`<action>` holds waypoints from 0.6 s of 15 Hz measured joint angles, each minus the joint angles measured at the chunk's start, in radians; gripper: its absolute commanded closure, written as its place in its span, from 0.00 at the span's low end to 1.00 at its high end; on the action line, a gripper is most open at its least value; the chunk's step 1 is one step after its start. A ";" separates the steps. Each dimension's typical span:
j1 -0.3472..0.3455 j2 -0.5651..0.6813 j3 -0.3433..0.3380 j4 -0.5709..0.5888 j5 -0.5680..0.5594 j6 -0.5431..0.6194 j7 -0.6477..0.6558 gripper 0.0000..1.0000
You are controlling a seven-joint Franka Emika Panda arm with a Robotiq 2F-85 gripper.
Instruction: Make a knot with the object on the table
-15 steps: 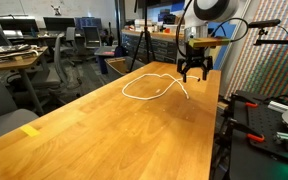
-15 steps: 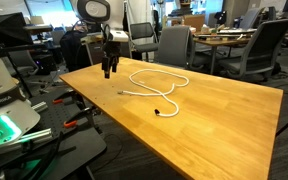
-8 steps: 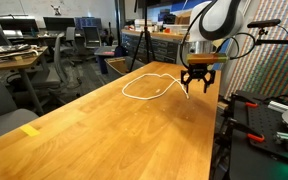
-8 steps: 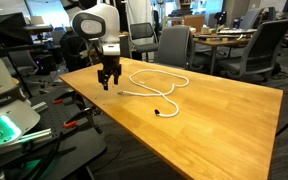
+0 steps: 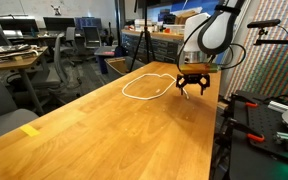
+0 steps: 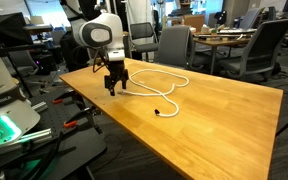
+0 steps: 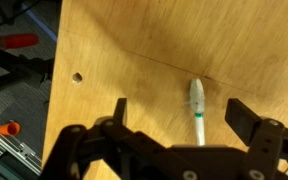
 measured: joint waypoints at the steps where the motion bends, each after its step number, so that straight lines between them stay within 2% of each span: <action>1: 0.008 0.019 -0.007 0.016 0.000 0.004 0.001 0.29; 4: 0.031 0.073 -0.016 0.068 0.000 0.006 0.001 0.53; 9: 0.055 0.080 -0.037 0.087 0.001 -0.006 0.001 0.89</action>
